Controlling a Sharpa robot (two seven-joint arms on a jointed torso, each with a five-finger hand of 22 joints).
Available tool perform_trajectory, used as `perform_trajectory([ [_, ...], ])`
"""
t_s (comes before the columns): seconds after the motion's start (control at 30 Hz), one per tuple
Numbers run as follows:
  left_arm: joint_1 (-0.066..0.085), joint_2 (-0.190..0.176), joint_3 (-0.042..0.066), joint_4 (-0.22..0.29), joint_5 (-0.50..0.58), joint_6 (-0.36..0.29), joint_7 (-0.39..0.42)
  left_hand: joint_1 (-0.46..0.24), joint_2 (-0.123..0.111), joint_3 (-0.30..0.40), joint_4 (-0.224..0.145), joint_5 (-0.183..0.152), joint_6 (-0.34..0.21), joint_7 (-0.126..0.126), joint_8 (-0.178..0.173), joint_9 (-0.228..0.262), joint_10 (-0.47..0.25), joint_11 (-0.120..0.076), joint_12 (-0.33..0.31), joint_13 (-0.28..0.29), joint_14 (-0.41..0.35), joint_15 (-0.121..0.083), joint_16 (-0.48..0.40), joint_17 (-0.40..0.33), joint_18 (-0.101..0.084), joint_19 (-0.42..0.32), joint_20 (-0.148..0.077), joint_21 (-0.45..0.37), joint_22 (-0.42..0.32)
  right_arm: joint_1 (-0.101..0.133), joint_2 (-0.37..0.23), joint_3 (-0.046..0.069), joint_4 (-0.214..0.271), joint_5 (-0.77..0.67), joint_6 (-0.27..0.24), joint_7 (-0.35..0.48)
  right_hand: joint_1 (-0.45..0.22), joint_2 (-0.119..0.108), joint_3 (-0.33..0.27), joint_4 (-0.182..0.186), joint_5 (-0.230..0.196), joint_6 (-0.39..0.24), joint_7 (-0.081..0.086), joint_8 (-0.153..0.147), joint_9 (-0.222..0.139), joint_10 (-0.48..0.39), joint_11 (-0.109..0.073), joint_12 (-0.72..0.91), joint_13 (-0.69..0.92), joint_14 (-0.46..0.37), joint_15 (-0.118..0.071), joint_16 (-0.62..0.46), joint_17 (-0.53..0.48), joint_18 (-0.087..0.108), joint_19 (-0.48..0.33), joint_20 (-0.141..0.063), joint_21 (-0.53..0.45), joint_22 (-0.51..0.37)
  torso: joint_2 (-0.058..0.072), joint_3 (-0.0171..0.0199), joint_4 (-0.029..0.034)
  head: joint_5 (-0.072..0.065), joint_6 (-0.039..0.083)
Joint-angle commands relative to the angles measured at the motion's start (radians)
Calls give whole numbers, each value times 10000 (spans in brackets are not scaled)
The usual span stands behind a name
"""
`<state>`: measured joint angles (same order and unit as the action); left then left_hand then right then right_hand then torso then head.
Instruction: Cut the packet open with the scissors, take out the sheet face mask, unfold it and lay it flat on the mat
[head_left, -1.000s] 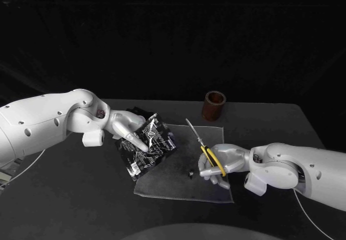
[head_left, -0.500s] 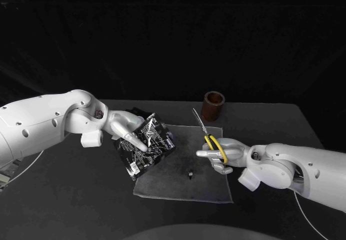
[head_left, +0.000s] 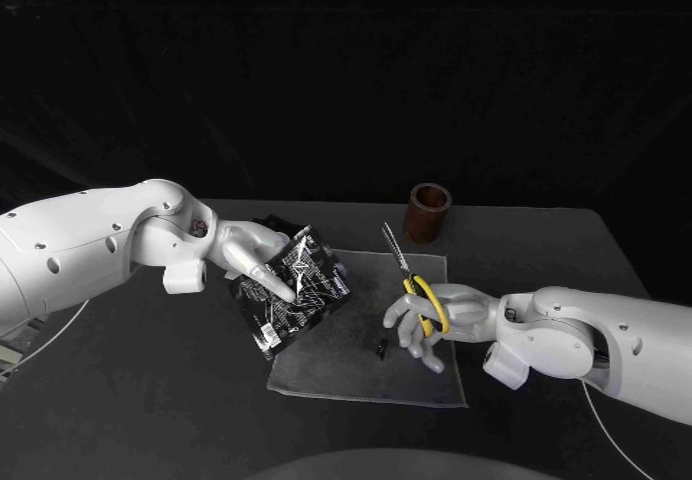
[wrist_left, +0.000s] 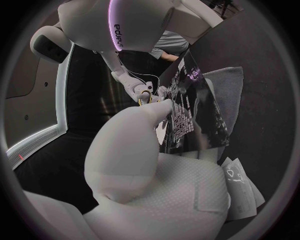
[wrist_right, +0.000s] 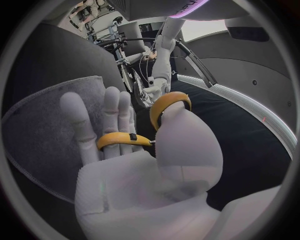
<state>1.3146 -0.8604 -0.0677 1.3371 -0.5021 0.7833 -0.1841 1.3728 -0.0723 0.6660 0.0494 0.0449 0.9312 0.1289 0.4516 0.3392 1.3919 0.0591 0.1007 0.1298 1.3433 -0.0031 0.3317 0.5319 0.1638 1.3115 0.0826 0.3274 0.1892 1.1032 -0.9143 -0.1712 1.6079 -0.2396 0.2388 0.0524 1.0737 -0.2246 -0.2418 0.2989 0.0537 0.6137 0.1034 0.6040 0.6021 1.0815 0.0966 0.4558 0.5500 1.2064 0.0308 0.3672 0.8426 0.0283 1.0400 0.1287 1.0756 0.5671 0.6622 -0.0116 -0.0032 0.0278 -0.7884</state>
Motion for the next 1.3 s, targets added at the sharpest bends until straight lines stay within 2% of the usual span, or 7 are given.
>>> perform_trajectory([
  [0.03,5,7,8,-21,95,37,127,81,-6,38,-12,34,53,1,33,1683,78,-51,55,17,5,-40,30,8,156,31,-32,35,13,26,-13,12,19,599,1506,-29,-71,-657,-423,-41,101,-2810,1181,-897,-421,-1453,446,-1515,-879,-1344,488,-1153,-617,1427,-886,330,-1167,-1022,-4,5,-4,-9,14],
  [0.17,4,7,7,-44,96,51,122,81,-6,38,-12,34,53,1,33,1683,78,-51,55,17,5,-40,30,8,156,31,-32,35,13,56,-49,17,-10,900,2149,-143,-31,-803,-535,57,343,-4957,1216,-2762,-2091,-3271,1155,-3050,-1955,-3633,1209,-2803,-1672,1384,-960,1012,-2134,-1685,-4,2,-1,-25,25],
  [0.23,4,7,7,-60,96,60,118,81,-6,38,-12,34,53,1,33,1683,78,-51,55,17,5,-40,30,8,156,31,-32,35,13,76,-74,20,-42,1090,2563,-224,-47,-815,-580,13,396,-5798,735,-3752,-3139,-4282,1333,-3669,-2333,-5413,1477,-3175,-2492,1414,-1001,1234,-2425,-1895,-1,1,-3,-35,20],
  [0.4,3,5,6,-89,96,64,113,83,-16,40,-19,34,56,0,29,1690,78,-53,55,20,3,-41,32,17,156,29,-35,40,17,100,-104,29,-102,1377,3105,-324,201,-789,-515,42,480,-6287,-178,-4525,-4097,-6725,1108,-4024,-3192,-8302,1708,-3260,-4567,1566,-366,1575,-2424,-2086,0,-2,-6,-29,21],
  [0.57,3,-2,6,-107,103,71,112,86,-22,43,-24,34,58,-1,27,1694,79,-54,56,23,2,-43,33,23,156,28,-36,43,20,119,-124,41,-143,1557,3686,-451,333,-747,-479,44,485,-6344,-452,-5146,-4872,-7437,1101,-4009,-3455,-8826,1740,-3299,-5126,1563,-256,1582,-2540,-2244,1,-2,10,-39,57],
  [0.9,3,-10,8,-65,164,109,139,89,-29,46,-31,35,61,-2,24,1699,79,-55,56,25,1,-44,35,30,157,28,-38,48,23,133,5,49,-261,906,3503,-369,1239,-223,42,29,76,-6013,699,-3096,-2889,-5485,1315,-2824,-2893,-6086,1488,-2746,-3824,1586,219,1389,-2623,-2547,-2,-23,1,-17,109],
  [1.3,203,151,19,-363,1138,1053,-415,99,-50,53,-53,35,63,-2,15,1709,72,-56,54,30,-6,-47,35,44,157,24,-44,57,30,113,165,28,-52,-227,3335,-602,1356,-259,74,25,62,-5734,725,-2568,-2586,-5228,1303,-2583,-3048,-5687,1447,-2759,-3950,1582,383,1330,-2690,-2705,-3,-15,-2,6,128],
])
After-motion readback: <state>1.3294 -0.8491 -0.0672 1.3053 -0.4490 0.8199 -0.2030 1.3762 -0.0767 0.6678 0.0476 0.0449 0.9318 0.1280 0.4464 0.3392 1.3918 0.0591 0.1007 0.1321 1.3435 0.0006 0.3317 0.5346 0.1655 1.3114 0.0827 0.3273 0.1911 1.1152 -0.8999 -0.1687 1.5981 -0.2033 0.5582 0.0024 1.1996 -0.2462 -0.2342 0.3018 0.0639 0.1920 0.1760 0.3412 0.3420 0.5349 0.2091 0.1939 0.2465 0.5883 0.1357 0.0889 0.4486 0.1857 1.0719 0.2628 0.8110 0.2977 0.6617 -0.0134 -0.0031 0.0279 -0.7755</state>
